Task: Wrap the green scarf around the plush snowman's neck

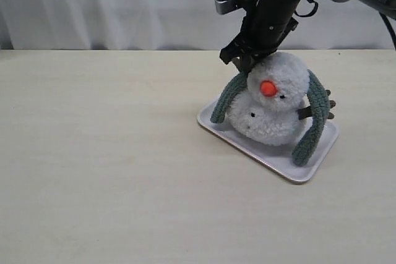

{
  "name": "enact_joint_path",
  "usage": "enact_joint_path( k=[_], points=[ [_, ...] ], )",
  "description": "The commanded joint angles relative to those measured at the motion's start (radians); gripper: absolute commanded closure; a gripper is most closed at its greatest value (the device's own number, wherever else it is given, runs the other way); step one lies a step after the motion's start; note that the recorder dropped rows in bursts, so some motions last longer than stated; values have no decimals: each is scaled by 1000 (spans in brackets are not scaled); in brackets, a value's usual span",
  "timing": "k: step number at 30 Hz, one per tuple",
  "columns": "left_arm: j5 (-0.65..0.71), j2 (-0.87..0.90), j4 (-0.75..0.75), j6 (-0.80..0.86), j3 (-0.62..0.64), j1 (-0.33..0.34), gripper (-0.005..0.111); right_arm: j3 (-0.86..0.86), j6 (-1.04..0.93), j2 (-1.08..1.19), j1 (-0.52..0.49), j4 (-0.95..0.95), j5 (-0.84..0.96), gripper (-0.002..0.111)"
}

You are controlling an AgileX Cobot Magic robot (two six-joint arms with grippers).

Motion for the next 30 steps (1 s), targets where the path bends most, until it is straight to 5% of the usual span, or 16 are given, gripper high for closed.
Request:
enact_joint_path(
  k=[1, 9, 23, 30],
  points=[
    [-13, -2, 0, 2, 3, 4, 107, -27, -3, -66, -1, -3, 7, 90],
    [-13, -2, 0, 2, 3, 4, 107, -27, 72, -180, -26, -14, 7, 62],
    [-13, -2, 0, 2, 3, 4, 107, 241, -12, -303, -311, 270, 7, 62],
    [-13, -2, 0, 2, 3, 4, 107, 431, -89, -312, -351, 285, 2, 62]
  ],
)
